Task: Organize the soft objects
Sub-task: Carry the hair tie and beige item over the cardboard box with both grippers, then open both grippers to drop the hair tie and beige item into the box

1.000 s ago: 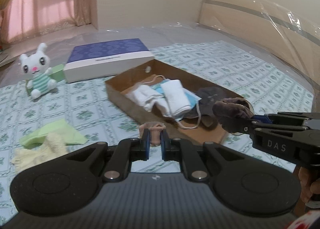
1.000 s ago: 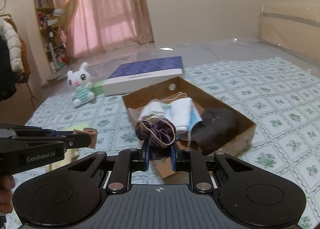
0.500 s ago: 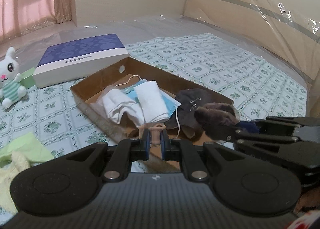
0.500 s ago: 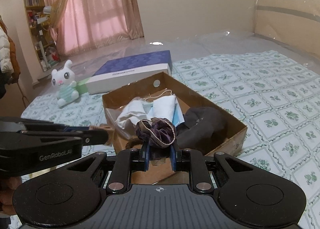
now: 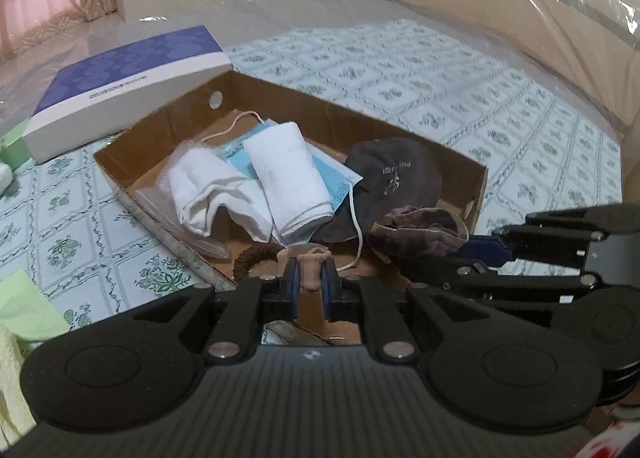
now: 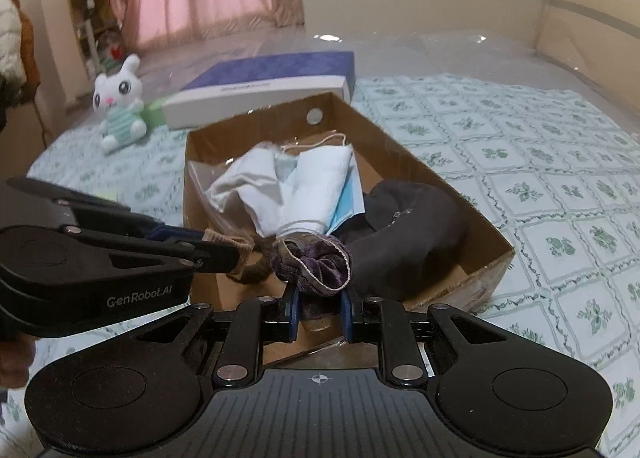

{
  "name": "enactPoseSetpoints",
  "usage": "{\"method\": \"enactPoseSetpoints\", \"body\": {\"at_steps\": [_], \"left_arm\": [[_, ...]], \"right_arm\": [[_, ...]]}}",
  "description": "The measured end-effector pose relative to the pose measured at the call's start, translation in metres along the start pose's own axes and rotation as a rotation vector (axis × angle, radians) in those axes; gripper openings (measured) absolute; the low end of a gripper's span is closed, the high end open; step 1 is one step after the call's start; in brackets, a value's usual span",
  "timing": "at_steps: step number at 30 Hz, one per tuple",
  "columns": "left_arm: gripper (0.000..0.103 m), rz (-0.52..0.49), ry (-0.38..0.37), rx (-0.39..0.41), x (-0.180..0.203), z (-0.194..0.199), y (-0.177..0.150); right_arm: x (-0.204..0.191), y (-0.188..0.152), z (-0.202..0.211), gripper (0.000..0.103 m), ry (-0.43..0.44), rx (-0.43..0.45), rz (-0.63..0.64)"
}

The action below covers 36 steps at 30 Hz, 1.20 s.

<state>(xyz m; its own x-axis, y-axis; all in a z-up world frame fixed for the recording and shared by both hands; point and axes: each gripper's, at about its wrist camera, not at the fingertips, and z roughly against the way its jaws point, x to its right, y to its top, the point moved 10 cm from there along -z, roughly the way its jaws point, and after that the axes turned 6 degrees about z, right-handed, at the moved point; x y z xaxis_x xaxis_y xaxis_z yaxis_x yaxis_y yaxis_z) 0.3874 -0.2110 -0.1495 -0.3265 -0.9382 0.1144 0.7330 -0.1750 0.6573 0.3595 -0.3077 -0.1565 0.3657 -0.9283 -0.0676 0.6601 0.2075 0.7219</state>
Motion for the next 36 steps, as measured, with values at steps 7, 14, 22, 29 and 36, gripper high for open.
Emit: {"method": "enactPoseSetpoints", "body": {"at_steps": [7,14,22,29,36], "left_arm": [[0.014,-0.052,-0.010,-0.080,-0.001,-0.019,-0.001],[0.031,-0.074,0.004,-0.125,-0.006,-0.027,-0.002],[0.042,-0.077,0.005,-0.103,-0.011,-0.020,0.004],[0.043,-0.095,0.009,-0.092,-0.010,-0.014,0.005],[0.043,-0.105,0.015,-0.086,-0.009,-0.009,0.005]], "right_arm": [[-0.003,-0.001,-0.017,0.020,0.050,-0.093,0.085],[-0.004,-0.001,-0.023,0.021,0.068,-0.124,0.099],[-0.003,0.002,-0.013,0.050,0.069,-0.099,0.101],[-0.009,0.002,-0.004,0.054,0.077,-0.084,0.116],[-0.008,0.001,0.001,0.055,0.069,-0.082,0.106]]}}
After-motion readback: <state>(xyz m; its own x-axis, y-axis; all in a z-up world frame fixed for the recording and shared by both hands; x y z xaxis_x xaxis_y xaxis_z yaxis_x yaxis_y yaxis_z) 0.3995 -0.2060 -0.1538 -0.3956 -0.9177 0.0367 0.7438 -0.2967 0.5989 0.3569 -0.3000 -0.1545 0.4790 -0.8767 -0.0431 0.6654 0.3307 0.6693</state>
